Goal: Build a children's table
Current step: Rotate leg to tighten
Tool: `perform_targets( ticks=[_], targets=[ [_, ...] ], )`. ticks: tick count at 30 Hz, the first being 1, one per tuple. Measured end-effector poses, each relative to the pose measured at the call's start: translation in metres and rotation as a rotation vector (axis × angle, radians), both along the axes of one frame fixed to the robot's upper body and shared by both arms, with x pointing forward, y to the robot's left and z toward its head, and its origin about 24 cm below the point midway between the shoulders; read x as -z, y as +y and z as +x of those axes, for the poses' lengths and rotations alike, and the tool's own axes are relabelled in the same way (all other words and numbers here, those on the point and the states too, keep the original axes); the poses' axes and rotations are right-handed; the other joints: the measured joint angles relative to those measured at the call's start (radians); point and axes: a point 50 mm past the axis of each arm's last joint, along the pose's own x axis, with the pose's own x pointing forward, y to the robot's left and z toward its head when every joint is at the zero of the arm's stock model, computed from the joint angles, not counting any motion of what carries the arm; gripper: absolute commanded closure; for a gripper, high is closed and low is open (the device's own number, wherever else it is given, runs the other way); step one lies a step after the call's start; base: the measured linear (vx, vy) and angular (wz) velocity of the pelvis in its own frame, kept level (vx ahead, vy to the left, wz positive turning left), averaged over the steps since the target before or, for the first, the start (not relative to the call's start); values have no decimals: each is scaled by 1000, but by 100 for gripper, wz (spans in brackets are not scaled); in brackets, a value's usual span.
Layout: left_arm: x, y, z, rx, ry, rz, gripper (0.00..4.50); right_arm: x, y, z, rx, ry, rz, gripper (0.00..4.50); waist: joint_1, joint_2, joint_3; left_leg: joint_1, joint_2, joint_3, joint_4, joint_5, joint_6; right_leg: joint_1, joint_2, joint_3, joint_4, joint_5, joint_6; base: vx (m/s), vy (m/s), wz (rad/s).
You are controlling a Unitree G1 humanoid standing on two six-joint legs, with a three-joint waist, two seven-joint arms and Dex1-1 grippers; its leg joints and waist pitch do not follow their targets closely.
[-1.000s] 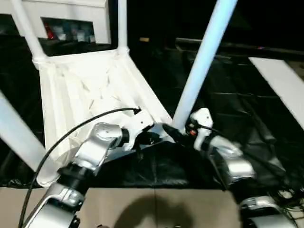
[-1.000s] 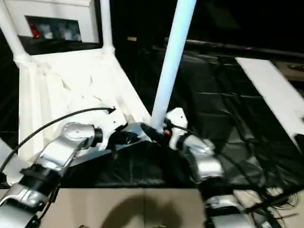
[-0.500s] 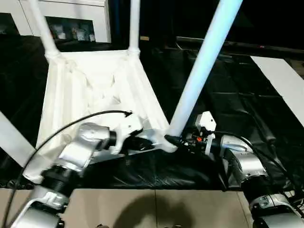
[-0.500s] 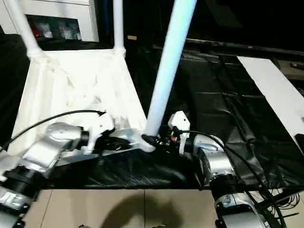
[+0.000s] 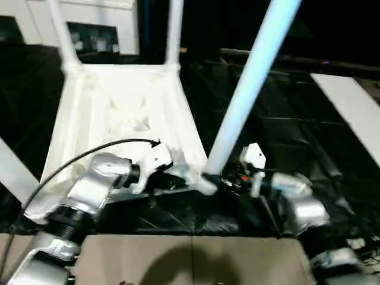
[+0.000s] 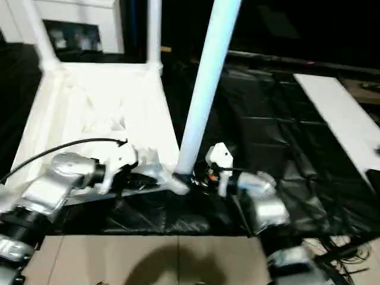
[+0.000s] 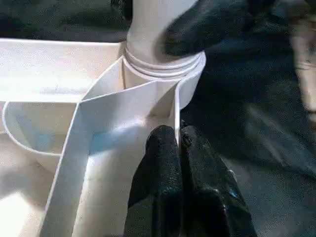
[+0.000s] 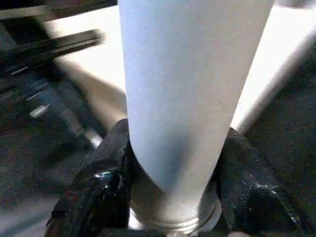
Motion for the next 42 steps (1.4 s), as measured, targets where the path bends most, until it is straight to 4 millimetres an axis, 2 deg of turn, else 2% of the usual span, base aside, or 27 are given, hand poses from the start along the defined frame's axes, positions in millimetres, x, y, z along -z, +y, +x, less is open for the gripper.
perform_targets(
  ticks=[4,6,10,11,16,18,20,21,27,34,35,39,42],
  targets=[
    [4,-23,7,-125,-33,3,450,7,14,7,283,32,57,252,-2,-1,-3,1,-1,-1,1,0,0,-1,-1,0,0,-1,1,0,0,0],
    [5,-29,7,-150,-33,1,450,8,16,9,341,37,49,252,-1,-1,-3,1,-1,-2,1,0,0,-1,-1,0,-1,-1,2,0,0,0],
    [7,-39,13,-215,-53,15,450,6,32,17,464,44,31,252,-1,1,-5,0,-2,-4,1,0,0,-3,-1,-1,-2,-1,2,0,0,0],
    [7,-40,13,-219,-55,16,450,6,32,18,465,40,21,196,-1,1,-6,0,-2,-4,1,0,0,-3,-1,-1,-2,-1,2,0,0,0],
    [6,-44,13,-209,-62,13,450,6,32,18,473,17,-6,162,2,1,-6,0,-2,-4,1,0,0,-5,-1,0,-3,0,2,0,0,0],
    [5,-43,12,-198,-61,11,450,5,28,18,446,11,10,135,2,1,-6,-1,-2,-4,1,0,0,-5,-1,0,-3,3,3,0,0,0],
    [4,-44,11,-177,-56,3,450,4,24,18,410,0,11,131,5,2,-5,-2,-2,-3,0,0,0,-5,-1,0,-3,5,3,0,0,0],
    [4,-43,10,-165,-57,2,450,3,20,19,393,-11,1,108,6,4,-4,-2,-2,-3,0,0,0,-5,-1,-1,-2,6,3,0,0,0],
    [0,-27,5,-47,-55,-5,450,-2,1,19,197,-42,-52,108,17,16,-1,-8,0,-2,-4,0,0,-7,0,-3,0,5,-1,0,0,0],
    [-4,-5,-2,66,-30,6,450,-14,-17,9,-143,-49,-109,108,15,14,0,-9,0,-1,1,0,1,-8,0,-2,-1,4,-1,0,0,0],
    [-4,-2,-2,75,-29,9,450,-14,-17,8,-166,-44,-106,133,13,14,1,-9,1,-1,2,0,1,-8,0,-2,0,4,-1,0,0,0],
    [-4,4,-3,103,-21,13,450,-13,-14,4,-242,-27,-94,149,9,12,1,-9,1,-1,3,0,0,-8,0,-2,1,4,-2,0,0,0],
    [-5,8,-4,131,-12,17,450,-12,-12,3,-289,-11,-100,187,11,11,2,-9,1,-1,4,0,0,-8,0,-3,1,4,-2,0,0,0]
  ],
)
